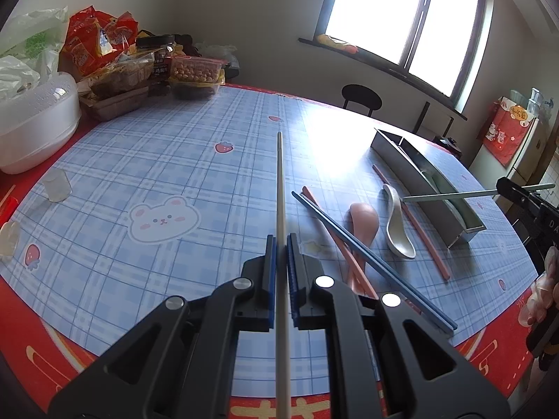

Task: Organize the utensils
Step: 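Carry the cream chopstick in the left tool and green chopstick in the right tool to the tray, then lower both chopsticks into the steel tray and open both tools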

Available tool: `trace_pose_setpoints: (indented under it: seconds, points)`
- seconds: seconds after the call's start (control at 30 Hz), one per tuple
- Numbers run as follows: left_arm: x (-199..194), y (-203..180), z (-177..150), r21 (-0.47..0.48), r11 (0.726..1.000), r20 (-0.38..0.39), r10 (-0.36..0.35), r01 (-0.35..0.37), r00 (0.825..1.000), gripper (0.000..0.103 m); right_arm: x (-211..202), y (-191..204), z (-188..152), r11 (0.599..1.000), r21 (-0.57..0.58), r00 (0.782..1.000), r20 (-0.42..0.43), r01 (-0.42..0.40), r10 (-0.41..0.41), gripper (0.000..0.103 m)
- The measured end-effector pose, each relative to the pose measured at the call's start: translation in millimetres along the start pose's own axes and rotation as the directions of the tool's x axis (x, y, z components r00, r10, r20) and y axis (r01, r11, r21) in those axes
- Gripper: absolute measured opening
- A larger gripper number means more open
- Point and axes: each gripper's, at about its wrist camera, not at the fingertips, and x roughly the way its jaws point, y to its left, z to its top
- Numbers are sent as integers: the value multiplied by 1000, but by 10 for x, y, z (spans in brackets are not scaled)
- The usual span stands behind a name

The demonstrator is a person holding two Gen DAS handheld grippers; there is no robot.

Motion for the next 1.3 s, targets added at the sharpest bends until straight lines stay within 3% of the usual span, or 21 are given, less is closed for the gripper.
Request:
trace_pose_setpoints:
  seconds: [0.3, 0.63, 0.9, 1.3]
  points:
    - [-63, 68, 80, -52, 995, -13, -89, 88, 996, 10, -92, -22, 207, 999, -21, 998, 51, -31, 32, 5]
    - [-217, -55, 370, -77, 988, -1, -134, 133, 991, 10, -187, -196, 443, 998, -6, 991, 116, -64, 64, 5]
    - [-62, -589, 586, -18, 985, -25, -175, 174, 984, 10, -114, -679, 575, 999, 37, 988, 157, -6, 0, 5]
    - [669, -1480, 962, -15, 971, -109, -238, 238, 965, 10, 673, -1172, 772, 998, 58, 988, 150, 32, -40, 5]
